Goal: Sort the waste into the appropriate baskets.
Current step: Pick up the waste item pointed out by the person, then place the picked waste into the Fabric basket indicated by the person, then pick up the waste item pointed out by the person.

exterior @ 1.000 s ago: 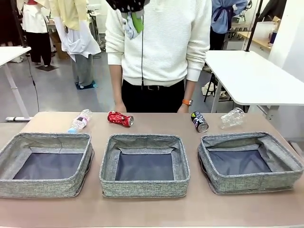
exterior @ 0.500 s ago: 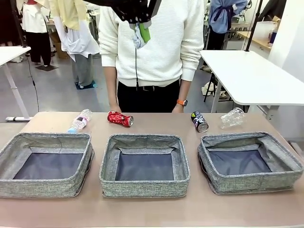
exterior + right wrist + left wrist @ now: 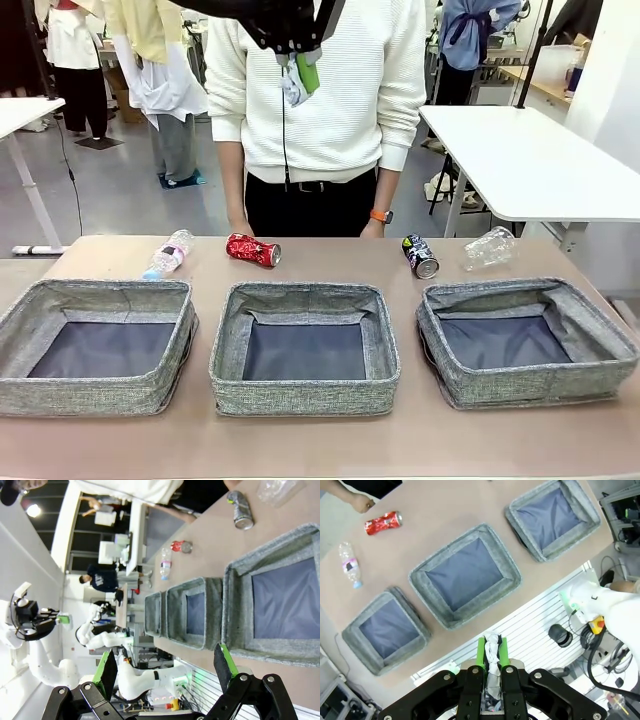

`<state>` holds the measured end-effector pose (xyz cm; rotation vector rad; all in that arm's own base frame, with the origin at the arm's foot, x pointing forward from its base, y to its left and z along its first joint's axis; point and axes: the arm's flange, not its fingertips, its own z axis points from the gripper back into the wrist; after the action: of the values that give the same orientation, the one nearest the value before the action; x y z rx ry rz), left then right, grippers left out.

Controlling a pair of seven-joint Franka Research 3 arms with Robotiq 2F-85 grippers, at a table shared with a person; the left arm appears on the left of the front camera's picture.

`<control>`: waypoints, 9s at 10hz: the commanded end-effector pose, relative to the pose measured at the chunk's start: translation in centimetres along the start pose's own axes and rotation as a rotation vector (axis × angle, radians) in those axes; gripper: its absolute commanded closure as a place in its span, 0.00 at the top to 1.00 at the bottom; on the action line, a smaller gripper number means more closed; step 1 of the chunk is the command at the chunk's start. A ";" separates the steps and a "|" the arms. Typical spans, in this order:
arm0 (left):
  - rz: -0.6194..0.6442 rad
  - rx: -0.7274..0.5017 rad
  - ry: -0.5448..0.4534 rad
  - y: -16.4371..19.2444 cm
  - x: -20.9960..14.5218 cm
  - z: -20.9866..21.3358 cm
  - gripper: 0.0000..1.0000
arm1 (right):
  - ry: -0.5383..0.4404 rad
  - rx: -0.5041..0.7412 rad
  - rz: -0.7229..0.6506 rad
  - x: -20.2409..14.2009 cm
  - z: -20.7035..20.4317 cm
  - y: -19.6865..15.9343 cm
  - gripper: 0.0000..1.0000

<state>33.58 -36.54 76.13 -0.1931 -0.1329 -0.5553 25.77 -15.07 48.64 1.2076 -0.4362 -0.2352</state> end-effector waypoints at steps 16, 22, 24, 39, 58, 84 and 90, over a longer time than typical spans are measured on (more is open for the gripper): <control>-0.003 0.004 -0.009 0.2 -0.3 0.4 0.09 | -0.009 0.023 0.026 0.3 -0.1 0.1 1.00; -0.003 0.004 -0.009 0.2 -0.3 0.4 0.09 | -0.009 0.023 0.026 0.3 -0.1 0.1 1.00; -0.008 0.103 -0.031 3.5 -1.0 -3.1 0.09 | -0.009 0.023 0.026 0.3 -0.1 0.1 1.00; 0.667 0.107 0.082 31.0 -16.3 -21.3 1.00 | -0.009 0.023 0.026 0.3 -0.1 0.1 1.00; 0.513 -1.189 -0.496 42.6 -27.5 -17.8 1.00 | -0.009 0.023 0.026 0.3 -0.1 0.1 1.00; 0.513 -1.189 -0.496 42.6 -27.5 -17.8 1.00 | -0.012 -0.214 -0.083 1.6 -3.2 1.0 1.00; 0.513 -1.189 -0.496 42.6 -27.5 -17.8 1.00 | 0.488 -0.693 1.019 5.9 -14.6 3.2 1.00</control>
<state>34.65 9.34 47.43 -1.4706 -0.1985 -0.0073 38.54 -1.92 48.48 0.4049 -0.3343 0.3738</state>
